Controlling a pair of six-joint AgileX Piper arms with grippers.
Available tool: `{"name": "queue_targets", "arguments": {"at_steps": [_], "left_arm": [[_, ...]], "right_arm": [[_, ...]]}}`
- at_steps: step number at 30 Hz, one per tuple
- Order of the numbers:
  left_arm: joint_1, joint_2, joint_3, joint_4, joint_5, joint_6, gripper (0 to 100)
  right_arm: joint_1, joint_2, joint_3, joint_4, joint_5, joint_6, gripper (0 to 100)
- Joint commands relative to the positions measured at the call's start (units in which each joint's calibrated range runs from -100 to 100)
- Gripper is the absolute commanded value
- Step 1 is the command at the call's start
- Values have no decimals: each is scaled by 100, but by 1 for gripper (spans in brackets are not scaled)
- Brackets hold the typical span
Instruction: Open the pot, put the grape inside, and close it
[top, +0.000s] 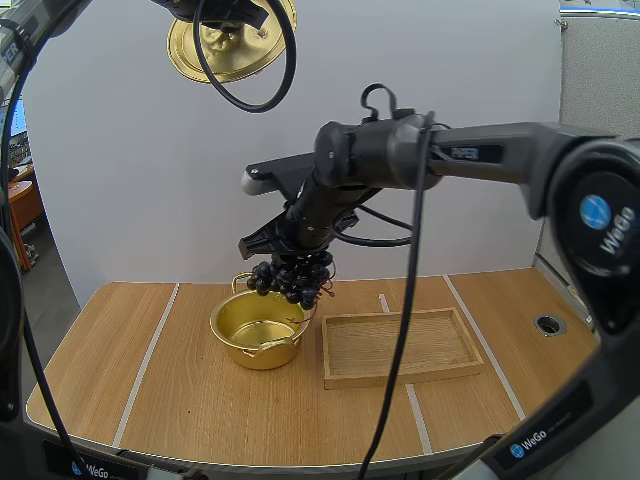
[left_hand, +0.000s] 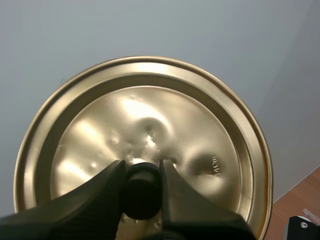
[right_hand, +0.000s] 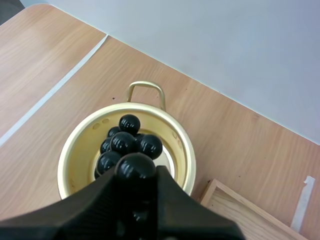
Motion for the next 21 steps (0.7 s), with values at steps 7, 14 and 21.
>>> {"name": "queue_targets", "arguments": {"at_steps": [7, 14, 21], "left_arm": [[-15, -44, -52, -8, -124, -52, 0], [-15, -44, -52, -8, -124, -52, 0], [-15, -44, -52, -8, -124, -52, 0]], "right_arm": [[117, 697, -574, 11, -150, -124, 0], [117, 1157, -746, 11, -171, -136, 0], [117, 1572, -824, 11, -248, -301, 0]]}}
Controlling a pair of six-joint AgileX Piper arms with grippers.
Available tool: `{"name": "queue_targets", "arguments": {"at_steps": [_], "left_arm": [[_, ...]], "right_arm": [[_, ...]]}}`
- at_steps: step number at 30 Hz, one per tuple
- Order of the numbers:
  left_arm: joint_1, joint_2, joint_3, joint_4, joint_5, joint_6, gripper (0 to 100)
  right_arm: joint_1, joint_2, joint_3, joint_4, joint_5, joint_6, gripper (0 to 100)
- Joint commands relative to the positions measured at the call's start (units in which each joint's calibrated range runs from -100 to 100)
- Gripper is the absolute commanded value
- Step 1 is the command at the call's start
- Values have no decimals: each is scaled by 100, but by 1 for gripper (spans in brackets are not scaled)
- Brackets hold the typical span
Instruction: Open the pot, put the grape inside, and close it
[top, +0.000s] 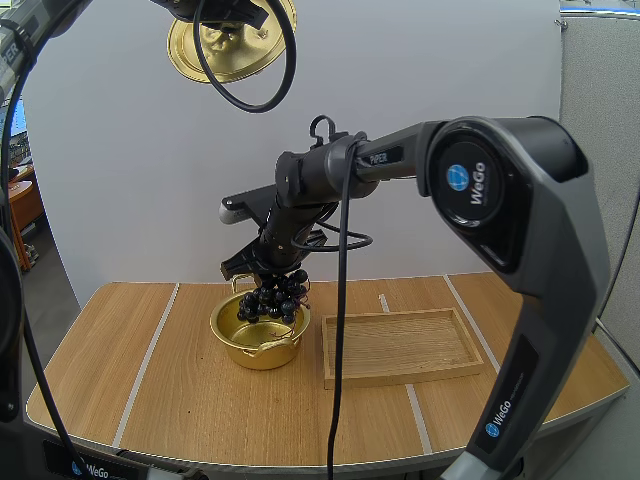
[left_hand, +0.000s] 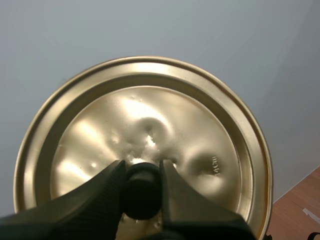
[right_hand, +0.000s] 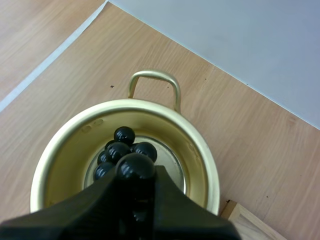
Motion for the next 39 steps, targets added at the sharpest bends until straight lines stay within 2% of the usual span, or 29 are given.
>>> {"name": "queue_targets", "arguments": {"at_steps": [1, 13, 14, 17, 18, 19, 27, 33, 39], "left_arm": [[-15, -44, -52, -8, -124, -52, 0], [-15, -44, -52, -8, -124, -52, 0], [-15, -44, -52, -8, -124, -52, 0], [-15, -44, -52, -8, -124, -52, 0], [-15, -44, -52, -8, -124, -52, 0], [-15, -44, -52, -8, -124, -52, 0], [-15, -44, -52, -8, -124, -52, 0], [-15, -44, -52, -8, -124, -52, 0], [-15, -44, -52, -8, -124, -52, 0]], "right_arm": [[2, 109, -66, 11, -210, -198, 0], [2, 320, -66, -75, -139, -208, 0], [2, 320, -66, -75, -139, -208, 9], [2, 320, -66, -75, -139, -208, 58], [2, 320, -66, -84, -139, -208, 82], [2, 320, -66, -84, -158, -208, 99], [2, 216, -66, -117, -192, -206, 100], [2, -236, -66, -126, -158, -206, 100], [2, -557, -66, -126, 245, -186, 100]]}}
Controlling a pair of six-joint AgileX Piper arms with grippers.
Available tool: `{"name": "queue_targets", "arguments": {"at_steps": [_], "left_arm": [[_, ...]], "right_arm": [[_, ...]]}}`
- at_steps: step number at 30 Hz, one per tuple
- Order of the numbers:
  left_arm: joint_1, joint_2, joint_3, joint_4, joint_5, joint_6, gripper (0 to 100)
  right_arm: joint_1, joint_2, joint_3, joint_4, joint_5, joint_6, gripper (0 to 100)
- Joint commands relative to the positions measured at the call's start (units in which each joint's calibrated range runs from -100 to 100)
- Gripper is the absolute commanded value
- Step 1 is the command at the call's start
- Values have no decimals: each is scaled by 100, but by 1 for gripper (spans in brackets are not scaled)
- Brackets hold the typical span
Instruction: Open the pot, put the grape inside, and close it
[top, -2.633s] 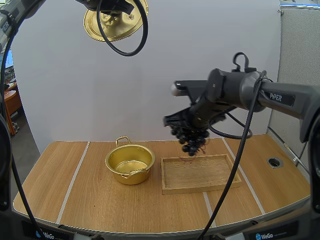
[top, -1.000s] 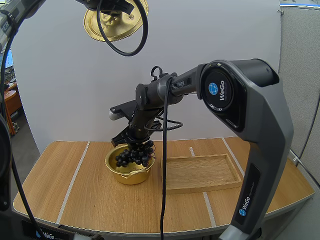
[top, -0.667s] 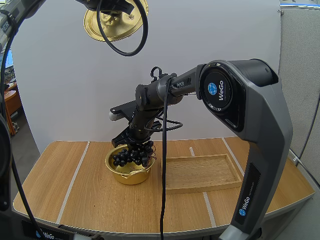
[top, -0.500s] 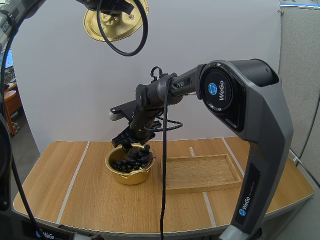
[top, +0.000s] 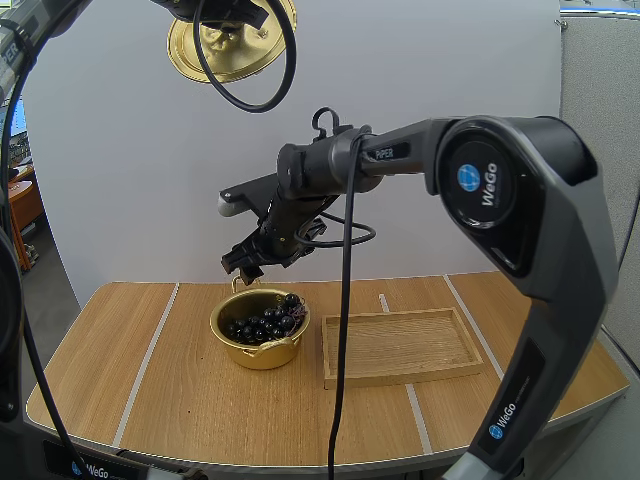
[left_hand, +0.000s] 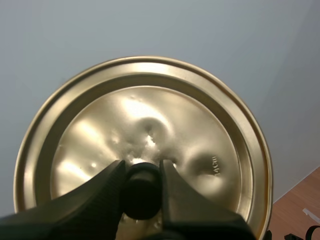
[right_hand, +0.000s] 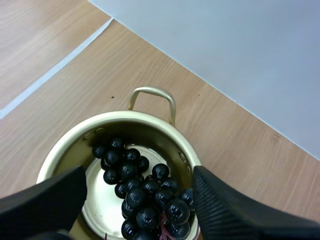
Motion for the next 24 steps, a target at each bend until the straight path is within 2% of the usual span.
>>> {"name": "queue_targets", "arguments": {"at_steps": [1, 9, 10, 12, 13, 14, 24], "left_arm": [[-15, -44, -52, -8, -124, -52, 0], [-15, -44, -52, -8, -124, -52, 0], [-15, -44, -52, -8, -124, -52, 0], [-15, -44, -52, -8, -124, -52, 0], [-15, -44, -52, -8, -124, -52, 0], [-15, -44, -52, -8, -124, -52, 0], [-15, -44, -52, -8, -124, -52, 0]], "right_arm": [[2, -191, -36, -45, 168, -17, 100], [-6, -274, -36, -112, 772, 4, 100], [-6, -274, -36, -112, 903, 4, 85], [-6, -274, -36, -32, 1197, 4, 33], [-6, -274, -36, -13, 1342, 4, 12], [-6, -274, -36, 3, 1452, 4, 0], [-6, -232, -20, -341, 1754, 266, 0]]}}
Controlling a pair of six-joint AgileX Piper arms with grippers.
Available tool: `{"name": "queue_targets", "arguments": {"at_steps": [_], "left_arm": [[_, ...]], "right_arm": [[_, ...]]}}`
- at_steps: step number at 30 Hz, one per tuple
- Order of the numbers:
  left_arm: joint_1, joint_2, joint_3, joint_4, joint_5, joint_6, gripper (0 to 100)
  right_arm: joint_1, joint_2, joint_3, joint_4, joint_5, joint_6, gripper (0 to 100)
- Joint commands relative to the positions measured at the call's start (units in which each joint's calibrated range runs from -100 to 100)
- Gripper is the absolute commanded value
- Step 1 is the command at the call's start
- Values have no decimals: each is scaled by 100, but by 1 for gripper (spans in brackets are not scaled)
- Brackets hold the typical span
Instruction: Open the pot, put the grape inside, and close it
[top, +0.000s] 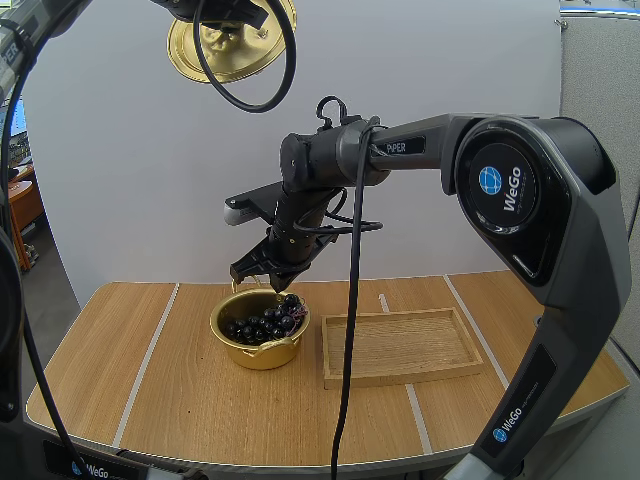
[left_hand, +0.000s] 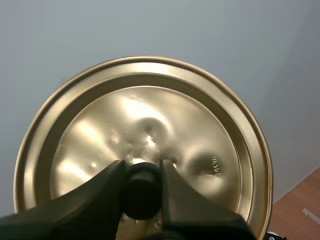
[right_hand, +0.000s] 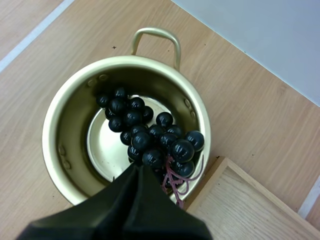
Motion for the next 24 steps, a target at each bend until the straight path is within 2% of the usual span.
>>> {"name": "queue_targets", "arguments": {"at_steps": [1, 24], "left_arm": [[-15, -44, -52, -8, -124, -52, 0], [-15, -44, -52, -8, -124, -52, 0]], "right_arm": [[-6, -39, -20, -121, 119, 91, 0], [1, 1433, -20, -84, -841, 23, 0]]}}
